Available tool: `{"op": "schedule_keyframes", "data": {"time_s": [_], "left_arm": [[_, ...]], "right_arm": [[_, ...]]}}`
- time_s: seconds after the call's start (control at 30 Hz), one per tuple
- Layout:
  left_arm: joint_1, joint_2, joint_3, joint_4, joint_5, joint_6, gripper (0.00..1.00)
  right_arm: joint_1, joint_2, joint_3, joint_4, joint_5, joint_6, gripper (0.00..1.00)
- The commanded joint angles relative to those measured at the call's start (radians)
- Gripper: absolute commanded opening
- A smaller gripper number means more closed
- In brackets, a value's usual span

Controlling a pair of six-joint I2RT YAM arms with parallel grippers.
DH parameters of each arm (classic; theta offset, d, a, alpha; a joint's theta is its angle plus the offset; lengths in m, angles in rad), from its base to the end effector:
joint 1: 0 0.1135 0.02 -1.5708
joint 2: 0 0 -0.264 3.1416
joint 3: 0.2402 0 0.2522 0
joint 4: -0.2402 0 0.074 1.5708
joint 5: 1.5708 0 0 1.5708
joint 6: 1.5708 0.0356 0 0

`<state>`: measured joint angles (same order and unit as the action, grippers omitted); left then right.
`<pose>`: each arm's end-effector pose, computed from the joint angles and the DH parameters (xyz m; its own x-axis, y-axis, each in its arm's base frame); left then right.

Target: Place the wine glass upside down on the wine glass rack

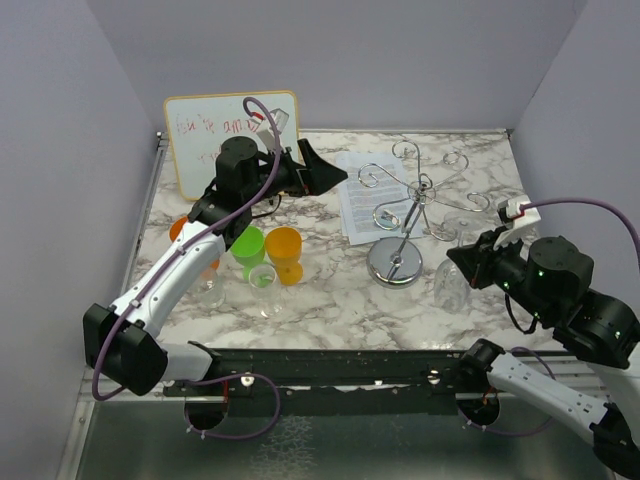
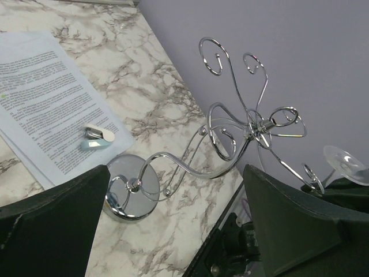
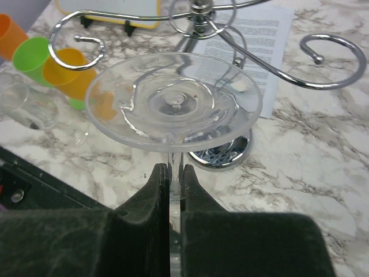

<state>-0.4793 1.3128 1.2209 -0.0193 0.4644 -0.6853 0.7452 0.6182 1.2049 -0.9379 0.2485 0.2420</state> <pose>0.2653 -0.1558 0.3943 -0.5872 -0.3326 -0.7380 0.5627 0.4877 -0.6675 0.0629 0.0461 0.4148 -0.3623 -0.0182 -0.9319 -0.4128 0.8996 0.1429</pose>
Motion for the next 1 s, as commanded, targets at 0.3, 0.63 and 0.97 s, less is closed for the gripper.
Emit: {"op": "schedule_keyframes", "data": {"time_s": [0.3, 0.63, 0.97], "left_arm": [[0.0, 0.019, 0.023, 0.048, 0.043, -0.025, 0.99], [0.0, 0.029, 0.029, 0.052, 0.053, -0.037, 0.99], [-0.001, 0.033, 0.016, 0.071, 0.066, -0.06, 0.99]], "right_arm": [[0.003, -0.051, -0.216, 0.306, 0.284, 0.077, 0.0], [0.005, -0.123, -0.34, 0.475, 0.172, 0.056, 0.01], [0.004, -0.19, -0.428, 0.564, 0.109, 0.042, 0.01]]}}
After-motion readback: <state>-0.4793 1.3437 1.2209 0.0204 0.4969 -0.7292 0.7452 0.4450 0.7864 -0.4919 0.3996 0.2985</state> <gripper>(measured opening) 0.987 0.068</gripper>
